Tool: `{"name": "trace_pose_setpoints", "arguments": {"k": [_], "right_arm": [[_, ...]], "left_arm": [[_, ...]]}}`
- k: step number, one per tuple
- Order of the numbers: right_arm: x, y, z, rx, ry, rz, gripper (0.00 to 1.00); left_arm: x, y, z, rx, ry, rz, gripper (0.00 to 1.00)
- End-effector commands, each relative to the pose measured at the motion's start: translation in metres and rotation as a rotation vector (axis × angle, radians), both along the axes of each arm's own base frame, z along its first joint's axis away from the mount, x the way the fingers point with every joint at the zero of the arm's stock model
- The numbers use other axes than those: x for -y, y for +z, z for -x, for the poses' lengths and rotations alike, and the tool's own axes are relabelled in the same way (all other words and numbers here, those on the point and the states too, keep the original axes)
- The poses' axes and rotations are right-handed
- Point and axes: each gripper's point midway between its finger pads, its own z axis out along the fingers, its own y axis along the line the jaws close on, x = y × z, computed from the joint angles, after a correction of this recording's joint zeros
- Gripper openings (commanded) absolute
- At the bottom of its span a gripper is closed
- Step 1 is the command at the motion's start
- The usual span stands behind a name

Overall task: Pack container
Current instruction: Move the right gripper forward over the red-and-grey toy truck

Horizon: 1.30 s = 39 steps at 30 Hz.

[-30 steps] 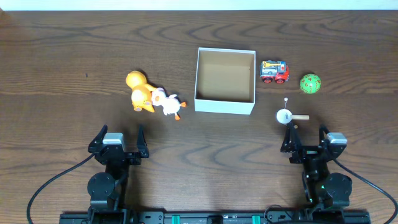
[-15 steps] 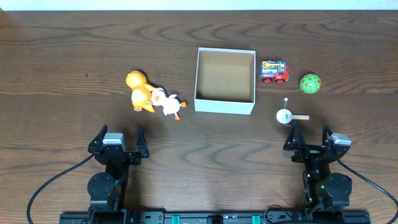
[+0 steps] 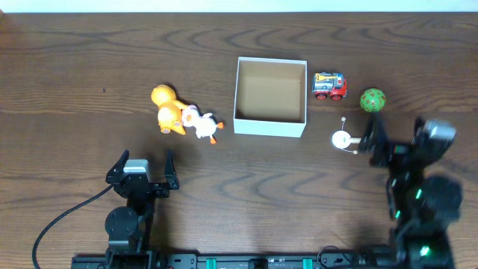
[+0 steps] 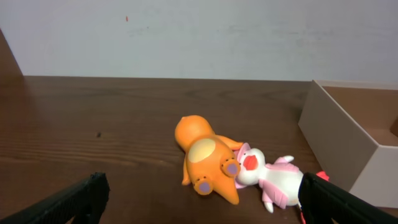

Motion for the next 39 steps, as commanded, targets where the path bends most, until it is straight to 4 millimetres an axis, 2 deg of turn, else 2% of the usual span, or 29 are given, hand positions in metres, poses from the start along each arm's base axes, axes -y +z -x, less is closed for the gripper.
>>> {"name": "trace_pose_setpoints", "arguments": {"k": [1,5,10,13,16,21,25,29,35,39], "right_arm": [[0.001,0.023,-0.033,-0.096,-0.006,0.024,0.99],[0.000,0.027,-0.078,-0.274,0.004,0.065,0.99],[-0.001,0.009,-0.121,-0.469,0.037,0.148,0.99],[-0.001,-0.003,-0.137,-0.535,0.065,0.211,0.99],[-0.002,-0.012,-0.142,-0.563,0.071,0.218,0.99],[0.002,-0.016,-0.141,-0.580,0.073,0.235,0.99],[0.019,-0.024,-0.133,-0.633,0.014,0.242,0.99],[0.025,-0.029,-0.130,-0.658,0.004,0.232,0.99],[-0.004,-0.029,-0.152,-0.580,0.206,0.286,0.99],[-0.011,-0.042,-0.169,-0.568,0.274,0.396,0.99]], "left_arm": [[-0.003,-0.016,0.001,-0.054,0.013,-0.016,0.98],[-0.003,-0.016,0.001,-0.054,0.013,-0.016,0.98],[-0.003,-0.016,0.001,-0.054,0.013,-0.016,0.98],[-0.003,-0.016,0.001,-0.054,0.013,-0.016,0.98],[-0.003,-0.016,0.001,-0.054,0.013,-0.016,0.98],[-0.003,-0.016,0.001,-0.054,0.013,-0.016,0.98],[-0.003,-0.016,0.001,-0.054,0.013,-0.016,0.98],[-0.003,-0.016,0.001,-0.054,0.013,-0.016,0.98],[-0.003,-0.016,0.001,-0.054,0.013,-0.016,0.98],[-0.003,-0.016,0.001,-0.054,0.013,-0.016,0.98]]}}
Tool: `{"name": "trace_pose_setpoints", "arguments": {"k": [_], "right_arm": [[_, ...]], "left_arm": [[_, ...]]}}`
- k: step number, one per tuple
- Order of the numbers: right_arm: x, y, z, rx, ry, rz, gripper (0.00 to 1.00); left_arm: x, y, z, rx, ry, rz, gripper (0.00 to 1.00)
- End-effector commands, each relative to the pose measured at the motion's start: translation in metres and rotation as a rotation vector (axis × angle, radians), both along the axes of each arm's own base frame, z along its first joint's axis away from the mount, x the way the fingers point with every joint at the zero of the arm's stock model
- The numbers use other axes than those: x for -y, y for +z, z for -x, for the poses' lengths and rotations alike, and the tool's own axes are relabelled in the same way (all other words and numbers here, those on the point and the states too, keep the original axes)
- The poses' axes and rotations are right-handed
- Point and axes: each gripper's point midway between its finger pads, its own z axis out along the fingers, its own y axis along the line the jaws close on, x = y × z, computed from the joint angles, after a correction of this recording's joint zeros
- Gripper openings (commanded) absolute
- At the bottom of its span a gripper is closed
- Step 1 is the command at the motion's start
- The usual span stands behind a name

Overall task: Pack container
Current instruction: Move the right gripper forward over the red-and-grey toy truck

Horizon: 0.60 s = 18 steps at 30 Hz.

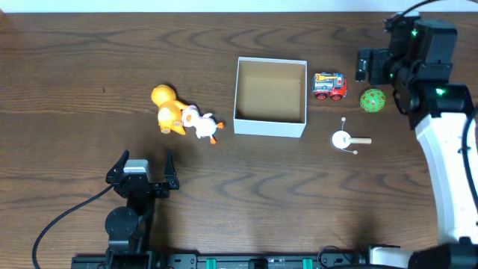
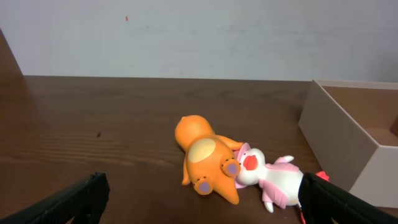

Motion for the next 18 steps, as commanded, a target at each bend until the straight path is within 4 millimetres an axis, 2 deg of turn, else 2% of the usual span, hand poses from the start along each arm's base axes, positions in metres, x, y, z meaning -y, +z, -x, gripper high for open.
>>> {"name": "trace_pose_setpoints", "arguments": {"k": [1,4,10,18], "right_arm": [[-0.014,-0.014,-0.013,-0.014,0.171,0.107,0.99],[-0.029,-0.035,-0.017,-0.040,0.357,0.237,0.99],[-0.039,-0.079,-0.025,-0.102,0.613,0.464,0.99],[-0.041,-0.116,-0.028,-0.152,0.798,0.604,0.99]], "left_arm": [[-0.003,-0.016,0.001,-0.053,0.013,-0.017,0.98],[-0.003,-0.016,0.001,-0.053,0.013,-0.017,0.98],[-0.003,-0.016,0.001,-0.053,0.013,-0.017,0.98],[-0.003,-0.016,0.001,-0.053,0.013,-0.017,0.98]]}}
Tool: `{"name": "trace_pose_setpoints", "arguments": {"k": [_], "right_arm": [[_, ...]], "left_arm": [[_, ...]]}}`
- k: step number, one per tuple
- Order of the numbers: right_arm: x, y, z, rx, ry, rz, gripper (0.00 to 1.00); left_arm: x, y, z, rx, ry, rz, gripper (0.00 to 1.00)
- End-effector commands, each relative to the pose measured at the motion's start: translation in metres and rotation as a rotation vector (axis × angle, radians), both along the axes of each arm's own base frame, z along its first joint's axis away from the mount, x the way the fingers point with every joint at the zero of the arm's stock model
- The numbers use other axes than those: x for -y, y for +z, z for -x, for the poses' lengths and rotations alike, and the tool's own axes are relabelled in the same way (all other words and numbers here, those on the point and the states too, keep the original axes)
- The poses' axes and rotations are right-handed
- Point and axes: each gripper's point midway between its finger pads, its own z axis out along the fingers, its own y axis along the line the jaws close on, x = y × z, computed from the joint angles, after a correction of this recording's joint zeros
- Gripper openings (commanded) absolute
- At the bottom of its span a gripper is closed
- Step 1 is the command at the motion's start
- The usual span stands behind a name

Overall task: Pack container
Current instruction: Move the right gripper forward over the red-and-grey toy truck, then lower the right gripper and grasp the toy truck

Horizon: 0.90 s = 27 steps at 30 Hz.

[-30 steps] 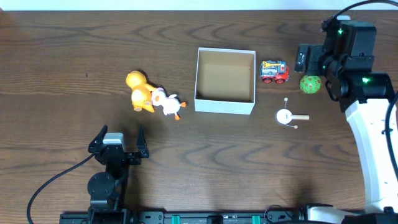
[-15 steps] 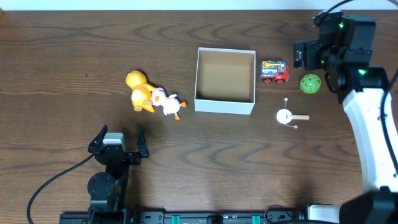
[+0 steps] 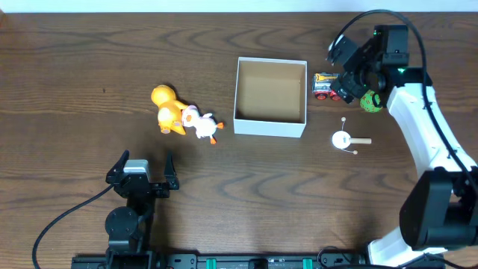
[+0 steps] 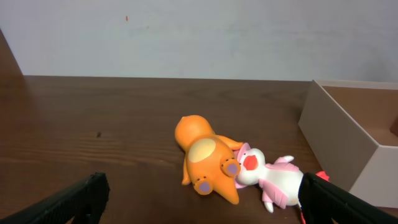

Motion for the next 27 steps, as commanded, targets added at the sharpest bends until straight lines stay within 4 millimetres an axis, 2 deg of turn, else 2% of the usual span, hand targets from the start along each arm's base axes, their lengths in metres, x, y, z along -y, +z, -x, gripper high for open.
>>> {"name": "trace_pose_setpoints", "arguments": {"k": [1,7,10,13,19,27], "right_arm": [[-0.006,-0.007,-0.004,0.008,0.146,0.086,0.99],[-0.005,-0.040,-0.008,-0.043,0.193,0.116,0.99],[-0.004,-0.054,-0.020,-0.035,0.176,0.114,0.99],[0.001,-0.057,-0.040,0.015,0.051,0.069,0.99],[0.001,-0.035,-0.066,0.129,-0.111,-0.058,0.99],[-0.001,0.009,-0.063,0.203,-0.147,-0.107,0.99]], "left_arm": [[-0.003,-0.016,0.001,-0.053,0.013,-0.017,0.98],[-0.003,-0.016,0.001,-0.053,0.013,-0.017,0.98],[-0.003,-0.016,0.001,-0.053,0.013,-0.017,0.98],[-0.003,-0.016,0.001,-0.053,0.013,-0.017,0.98],[-0.003,-0.016,0.001,-0.053,0.013,-0.017,0.98],[-0.003,-0.016,0.001,-0.053,0.013,-0.017,0.98]]}}
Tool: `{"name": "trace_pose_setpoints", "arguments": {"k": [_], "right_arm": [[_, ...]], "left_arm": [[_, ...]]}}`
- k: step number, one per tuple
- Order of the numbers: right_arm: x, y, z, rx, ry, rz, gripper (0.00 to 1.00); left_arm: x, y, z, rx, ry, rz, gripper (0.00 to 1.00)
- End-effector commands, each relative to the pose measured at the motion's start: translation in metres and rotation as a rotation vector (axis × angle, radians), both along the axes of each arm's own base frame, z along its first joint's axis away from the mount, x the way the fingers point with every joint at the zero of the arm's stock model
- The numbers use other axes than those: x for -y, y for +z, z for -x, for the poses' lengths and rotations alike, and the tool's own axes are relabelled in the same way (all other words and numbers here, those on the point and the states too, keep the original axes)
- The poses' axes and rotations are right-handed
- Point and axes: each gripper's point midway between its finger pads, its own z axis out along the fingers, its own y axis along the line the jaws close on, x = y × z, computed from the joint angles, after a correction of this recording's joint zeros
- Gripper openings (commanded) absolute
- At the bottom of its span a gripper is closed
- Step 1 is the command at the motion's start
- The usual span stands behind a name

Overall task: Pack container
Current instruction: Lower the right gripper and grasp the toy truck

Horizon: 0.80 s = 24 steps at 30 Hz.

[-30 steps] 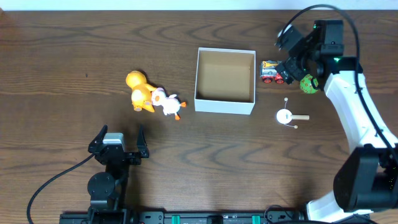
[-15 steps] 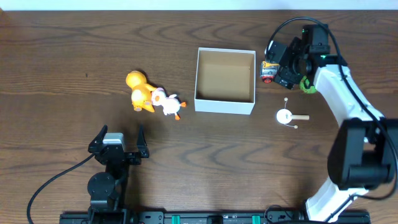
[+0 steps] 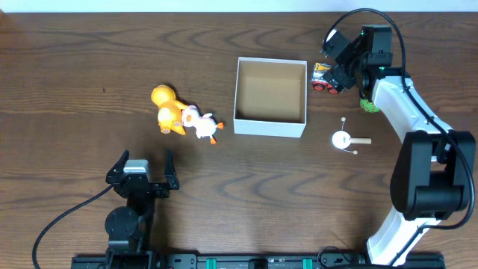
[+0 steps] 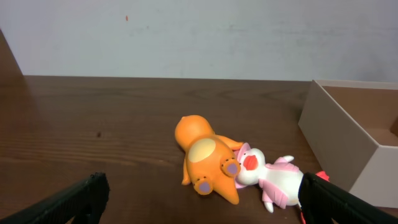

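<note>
An open white cardboard box (image 3: 237,97) stands mid-table; its wall (image 4: 339,146) also shows in the left wrist view. A red toy car (image 3: 321,78) lies just right of it, and my right gripper (image 3: 337,69) is over the car's right half, fingers spread apart and nothing held. Under that arm a green ball (image 3: 368,104) is partly hidden. An orange plush (image 3: 167,109) (image 4: 205,155) and a white-pink plush (image 3: 202,125) (image 4: 273,180) lie left of the box. My left gripper (image 3: 142,170) (image 4: 202,211) rests open near the front edge.
A small white spinning top with a wooden stem (image 3: 345,139) lies front-right of the box. The right arm reaches from the front right corner up across the table's right side. A black cable (image 3: 60,224) curls at the front left.
My right gripper has shifted a little left and toward the back, from beside the car and ball to over the car. The left arm and the toys are unchanged.
The right arm was folded near the front right, by the spinning top. It then stood raised at the back right, past the ball. After that it hung over the car and ball, and now sits over the car. The left gripper stayed open and still.
</note>
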Motion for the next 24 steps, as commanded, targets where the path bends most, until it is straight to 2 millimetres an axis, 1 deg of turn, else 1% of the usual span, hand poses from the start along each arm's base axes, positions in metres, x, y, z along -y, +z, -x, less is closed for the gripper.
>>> {"name": "trace_pose_setpoints", "arguments": {"k": [1,3,5,6,9,11,13,16,18,21,24], "right_arm": [[-0.002,0.051,-0.006,0.107,-0.075,-0.078,0.99],[0.009,0.067,-0.014,0.162,-0.197,-0.144,0.99],[0.027,0.075,-0.020,0.210,-0.348,-0.198,0.99],[0.035,0.076,-0.021,0.222,-0.406,-0.222,0.99],[0.051,0.068,-0.024,0.219,-0.510,-0.293,0.93],[0.060,0.057,-0.025,0.202,-0.549,-0.313,0.92],[0.068,0.040,-0.026,0.174,-0.574,-0.311,0.93],[0.076,0.012,-0.028,0.134,-0.594,-0.299,0.96],[0.077,-0.006,-0.031,0.114,-0.599,-0.294,0.99],[0.076,-0.031,-0.035,0.091,-0.599,-0.291,0.99],[0.075,-0.051,-0.038,0.069,-0.593,-0.294,0.99]], "left_arm": [[-0.003,-0.016,0.001,-0.053,0.013,-0.017,0.98],[-0.003,-0.016,0.001,-0.053,0.013,-0.017,0.98],[-0.003,-0.016,0.001,-0.053,0.013,-0.017,0.98],[-0.003,-0.016,0.001,-0.053,0.013,-0.017,0.98],[-0.003,-0.016,0.001,-0.053,0.013,-0.017,0.98],[-0.003,-0.016,0.001,-0.053,0.013,-0.017,0.98],[-0.003,-0.016,0.001,-0.053,0.013,-0.017,0.98],[-0.003,-0.016,0.001,-0.053,0.013,-0.017,0.98],[-0.003,-0.016,0.001,-0.053,0.013,-0.017,0.98],[-0.003,-0.016,0.001,-0.053,0.013,-0.017,0.98],[-0.003,-0.016,0.001,-0.053,0.013,-0.017,0.98]]}}
